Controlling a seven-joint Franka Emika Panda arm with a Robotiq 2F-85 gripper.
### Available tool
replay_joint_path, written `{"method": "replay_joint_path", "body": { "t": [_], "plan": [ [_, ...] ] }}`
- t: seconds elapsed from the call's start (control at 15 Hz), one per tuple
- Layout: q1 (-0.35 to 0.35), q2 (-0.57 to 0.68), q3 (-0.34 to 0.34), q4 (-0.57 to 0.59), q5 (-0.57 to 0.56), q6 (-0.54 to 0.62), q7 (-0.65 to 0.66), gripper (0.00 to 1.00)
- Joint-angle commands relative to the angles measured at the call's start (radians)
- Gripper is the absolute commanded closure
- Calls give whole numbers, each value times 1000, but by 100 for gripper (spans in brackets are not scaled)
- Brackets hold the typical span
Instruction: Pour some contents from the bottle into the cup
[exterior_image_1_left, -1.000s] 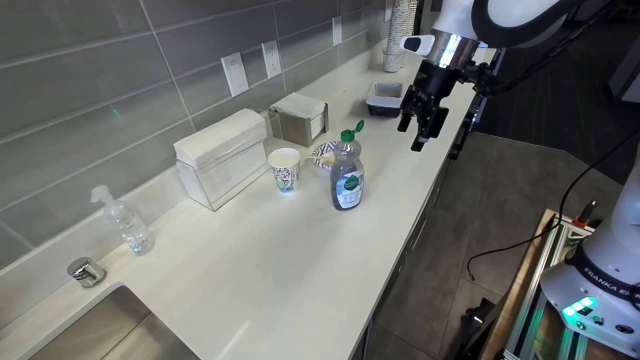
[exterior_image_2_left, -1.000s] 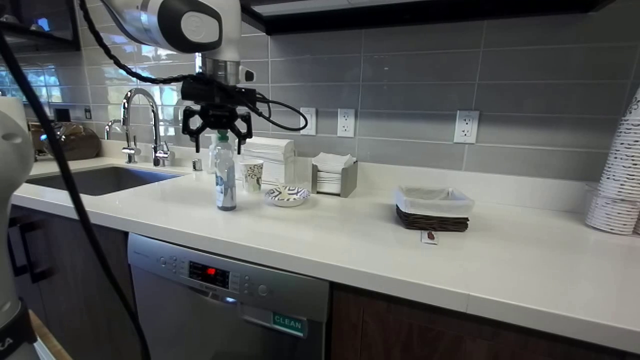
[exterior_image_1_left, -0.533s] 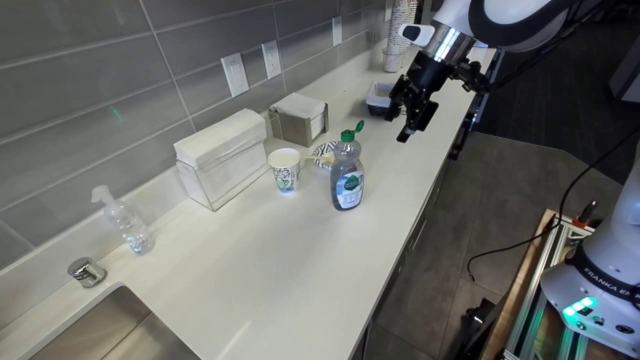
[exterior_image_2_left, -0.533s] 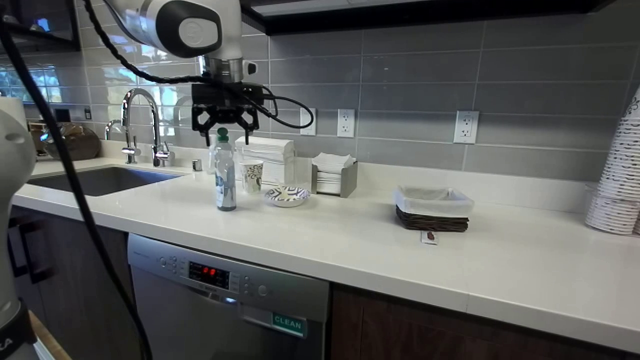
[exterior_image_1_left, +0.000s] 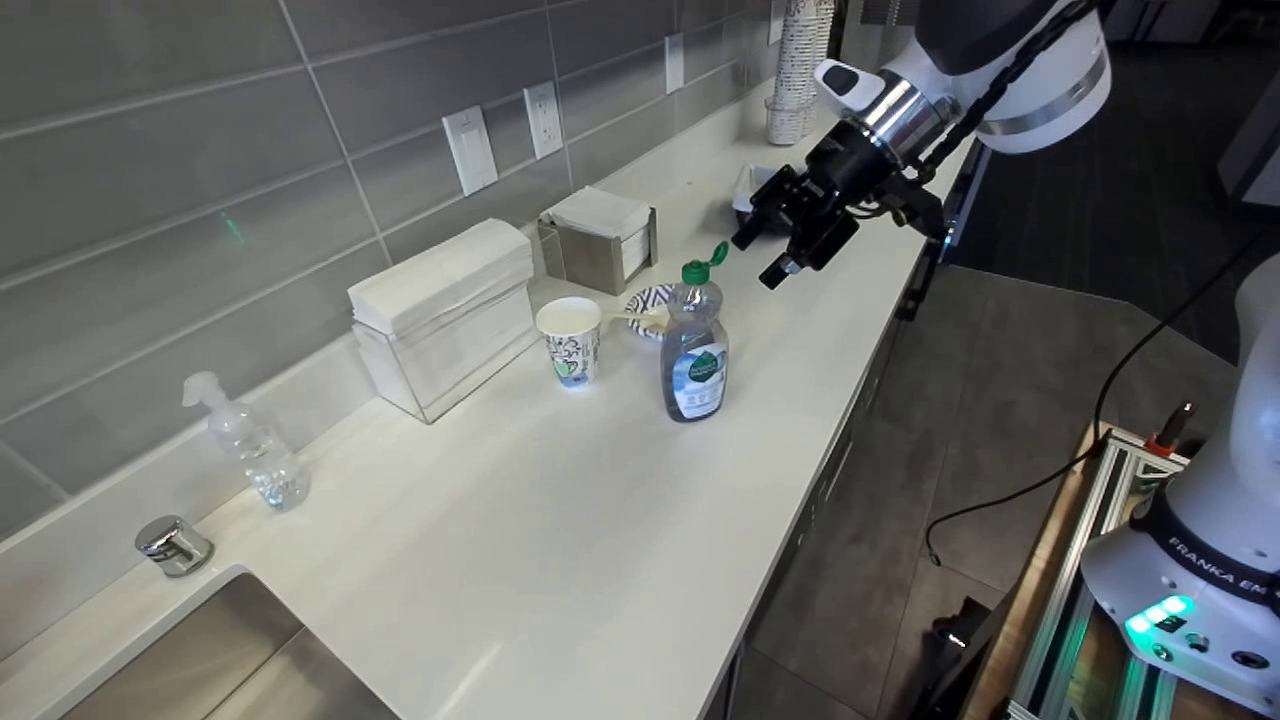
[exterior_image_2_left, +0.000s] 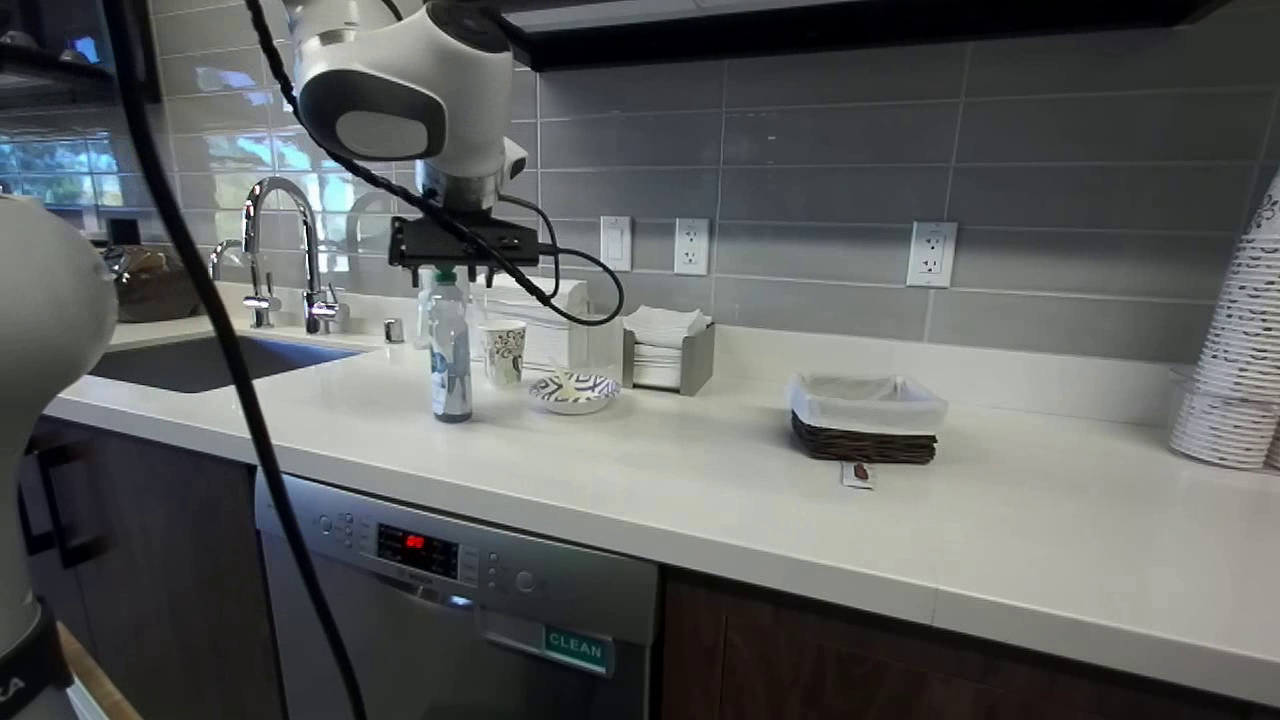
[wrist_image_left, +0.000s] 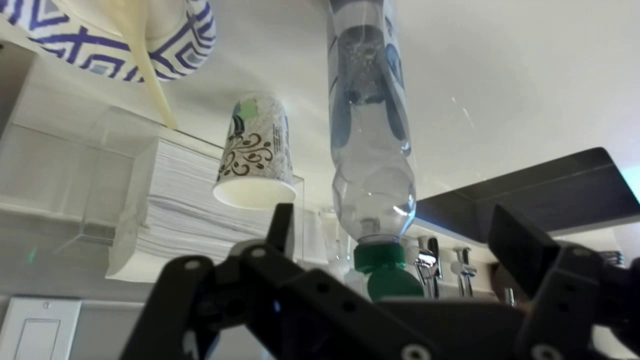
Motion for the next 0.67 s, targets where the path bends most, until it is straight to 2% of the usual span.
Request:
{"method": "replay_joint_path", "body": {
  "t": [0.0, 0.2, 0.27, 0.4, 0.6],
  "plan": [
    [117, -38, -167, -7, 162, -92, -246, 0],
    [174, -36, -292, 1, 238, -220, -412, 0],
    [58, 22, -212, 14, 334, -334, -508, 0],
    [-14, 85, -192, 19, 411, -479, -610, 0],
    [-202, 182, -65, 21, 476, -634, -698, 0]
  ]
}}
